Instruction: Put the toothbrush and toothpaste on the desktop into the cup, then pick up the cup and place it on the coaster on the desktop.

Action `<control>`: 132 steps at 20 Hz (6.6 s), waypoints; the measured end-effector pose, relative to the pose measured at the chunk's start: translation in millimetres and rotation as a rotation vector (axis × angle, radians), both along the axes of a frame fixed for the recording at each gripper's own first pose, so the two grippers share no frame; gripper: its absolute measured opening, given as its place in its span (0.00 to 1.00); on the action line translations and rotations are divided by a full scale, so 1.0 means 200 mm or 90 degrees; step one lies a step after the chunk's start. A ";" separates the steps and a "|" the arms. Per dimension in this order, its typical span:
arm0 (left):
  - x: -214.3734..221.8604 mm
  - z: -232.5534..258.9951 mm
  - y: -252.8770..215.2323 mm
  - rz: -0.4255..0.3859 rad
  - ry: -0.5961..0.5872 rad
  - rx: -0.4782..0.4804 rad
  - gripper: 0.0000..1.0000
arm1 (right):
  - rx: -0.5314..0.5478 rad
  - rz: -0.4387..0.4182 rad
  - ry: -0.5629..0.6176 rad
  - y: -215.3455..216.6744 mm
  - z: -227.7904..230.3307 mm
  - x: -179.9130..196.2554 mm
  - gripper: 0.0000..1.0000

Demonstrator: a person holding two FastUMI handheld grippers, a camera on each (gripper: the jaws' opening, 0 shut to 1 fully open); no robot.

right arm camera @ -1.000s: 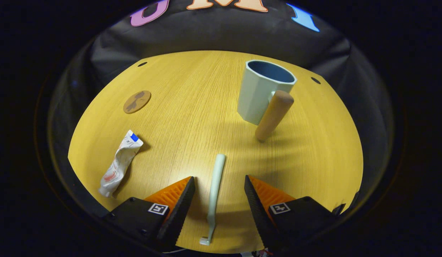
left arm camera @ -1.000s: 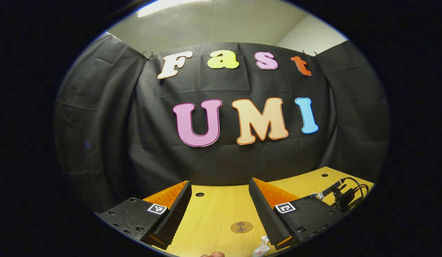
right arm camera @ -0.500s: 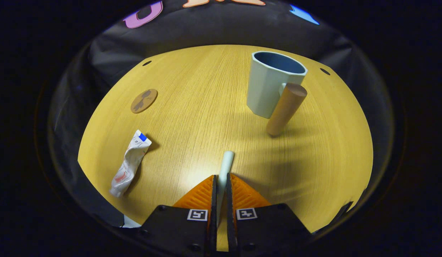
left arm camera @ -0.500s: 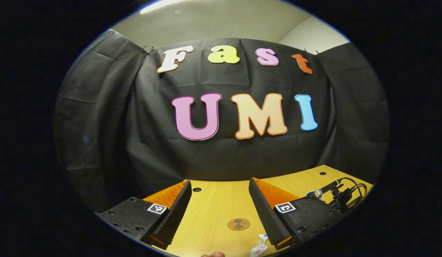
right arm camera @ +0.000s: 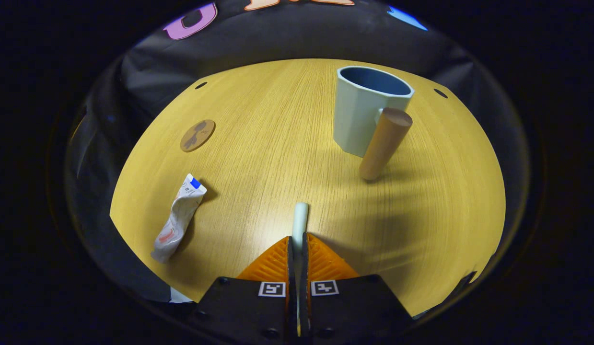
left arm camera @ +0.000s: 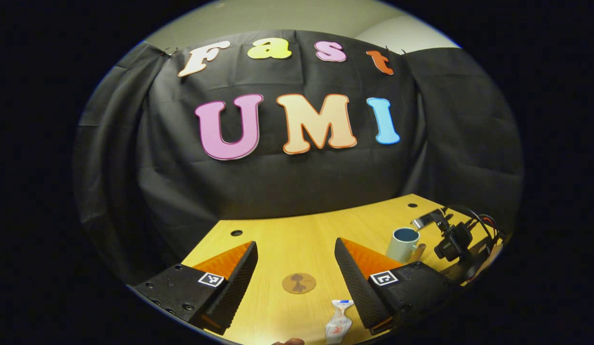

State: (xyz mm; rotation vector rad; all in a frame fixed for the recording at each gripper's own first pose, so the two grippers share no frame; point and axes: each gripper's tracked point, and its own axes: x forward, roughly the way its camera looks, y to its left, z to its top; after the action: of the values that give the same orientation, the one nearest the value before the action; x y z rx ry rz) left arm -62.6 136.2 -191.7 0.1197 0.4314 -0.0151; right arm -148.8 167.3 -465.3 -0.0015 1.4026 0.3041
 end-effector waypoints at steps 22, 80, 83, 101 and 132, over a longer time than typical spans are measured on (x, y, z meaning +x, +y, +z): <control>-0.34 -0.97 -0.24 -0.100 0.372 -0.026 0.92 | -0.002 -0.004 -0.021 0.00 0.00 0.00 0.05; -0.16 -0.50 -0.44 -0.040 0.228 -0.129 0.01 | 0.165 -0.060 -0.432 -0.09 0.94 0.97 0.04; -0.15 -0.43 -0.44 -0.023 0.219 -0.131 0.01 | 0.174 -0.068 -0.468 -0.11 0.94 1.11 0.04; -0.20 -0.20 -0.45 0.054 0.176 -0.139 0.01 | 0.132 -0.113 -0.534 -0.18 0.54 1.40 0.05; 0.68 -0.25 -1.18 -0.140 0.113 -0.213 0.00 | 0.035 -0.147 -0.383 -0.92 0.44 0.43 0.98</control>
State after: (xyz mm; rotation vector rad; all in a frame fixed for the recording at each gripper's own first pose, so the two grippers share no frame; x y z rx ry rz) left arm 73.5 -99.2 -242.6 -0.1661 0.5845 -0.3158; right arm -62.3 -17.4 -377.5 0.1056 0.7870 0.1320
